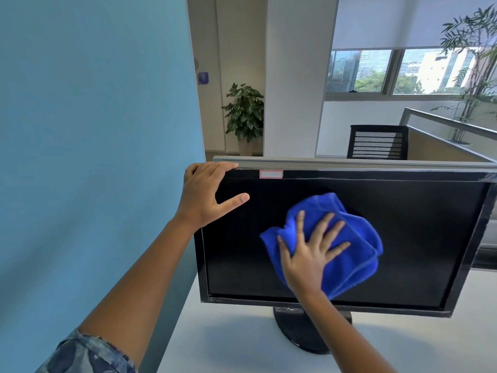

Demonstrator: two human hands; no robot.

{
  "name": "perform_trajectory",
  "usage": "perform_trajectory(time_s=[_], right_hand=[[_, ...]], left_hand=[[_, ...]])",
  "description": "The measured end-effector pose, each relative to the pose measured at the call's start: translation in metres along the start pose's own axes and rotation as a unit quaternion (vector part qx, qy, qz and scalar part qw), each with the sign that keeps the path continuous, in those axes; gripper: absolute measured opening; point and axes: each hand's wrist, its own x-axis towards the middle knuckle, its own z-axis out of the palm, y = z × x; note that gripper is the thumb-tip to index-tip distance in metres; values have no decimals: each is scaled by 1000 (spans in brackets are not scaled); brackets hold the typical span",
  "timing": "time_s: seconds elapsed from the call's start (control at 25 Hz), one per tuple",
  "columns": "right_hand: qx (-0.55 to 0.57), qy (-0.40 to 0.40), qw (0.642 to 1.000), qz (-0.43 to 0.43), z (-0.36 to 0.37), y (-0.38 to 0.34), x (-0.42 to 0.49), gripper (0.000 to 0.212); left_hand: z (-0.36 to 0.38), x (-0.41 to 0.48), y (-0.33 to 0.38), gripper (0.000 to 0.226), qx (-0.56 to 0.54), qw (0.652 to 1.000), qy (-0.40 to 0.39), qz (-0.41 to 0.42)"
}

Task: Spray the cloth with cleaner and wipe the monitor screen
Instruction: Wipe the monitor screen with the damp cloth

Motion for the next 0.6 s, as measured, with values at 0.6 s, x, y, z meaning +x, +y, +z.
perform_trajectory(time_s=[0.6], right_hand=[[276, -319, 907, 17, -26, -5, -105, 43]], left_hand=[[-5, -3, 4, 77, 19, 1000, -8, 15]])
